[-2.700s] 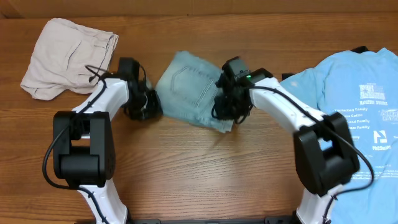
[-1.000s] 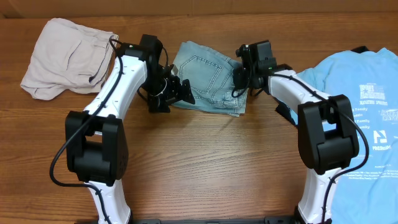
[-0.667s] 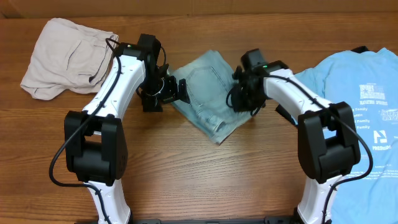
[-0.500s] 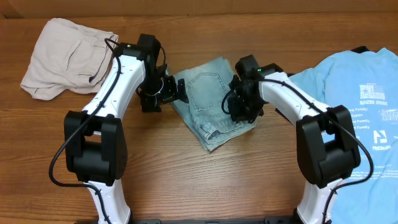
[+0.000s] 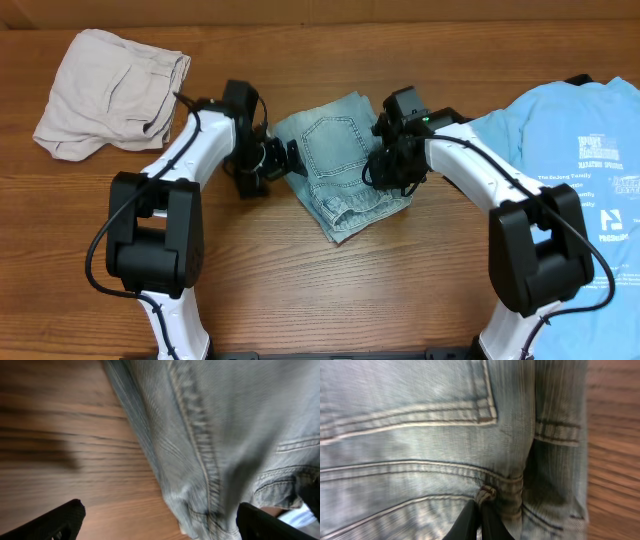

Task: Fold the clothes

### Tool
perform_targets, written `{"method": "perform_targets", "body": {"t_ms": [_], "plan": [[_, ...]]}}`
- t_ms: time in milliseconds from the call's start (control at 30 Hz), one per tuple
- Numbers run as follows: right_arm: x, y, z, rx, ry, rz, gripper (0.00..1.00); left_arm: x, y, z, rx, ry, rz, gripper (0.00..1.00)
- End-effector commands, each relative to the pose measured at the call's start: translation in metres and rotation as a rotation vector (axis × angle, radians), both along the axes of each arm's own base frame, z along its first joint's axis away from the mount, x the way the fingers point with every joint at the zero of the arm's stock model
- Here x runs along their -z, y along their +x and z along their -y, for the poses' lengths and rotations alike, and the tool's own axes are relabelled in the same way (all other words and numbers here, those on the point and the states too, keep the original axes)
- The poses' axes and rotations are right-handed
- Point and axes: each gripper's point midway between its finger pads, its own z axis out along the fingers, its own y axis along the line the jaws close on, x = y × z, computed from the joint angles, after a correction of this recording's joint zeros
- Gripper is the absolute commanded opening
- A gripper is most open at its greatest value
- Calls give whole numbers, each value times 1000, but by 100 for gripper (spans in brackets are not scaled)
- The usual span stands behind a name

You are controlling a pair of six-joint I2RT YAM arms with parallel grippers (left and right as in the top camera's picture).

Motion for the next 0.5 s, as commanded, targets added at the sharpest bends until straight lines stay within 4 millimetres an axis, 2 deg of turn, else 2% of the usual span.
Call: {"method": "perform_targets", "body": {"t_ms": [0,233,333,467], "plan": [[25,-9,3,14,-17,-68,4,6,-10,18,-71,-142,-69,100],[31,-10,-3,10,16,-87,4,21,-21,29,-87,-130,-91,100],[30,-10,-4,9,22,-87,4,35,-22,29,-153,-80,-110,100],[30,-9,-5,9,24,-84,4,61,-17,40,-210,-105,-136,100]]}}
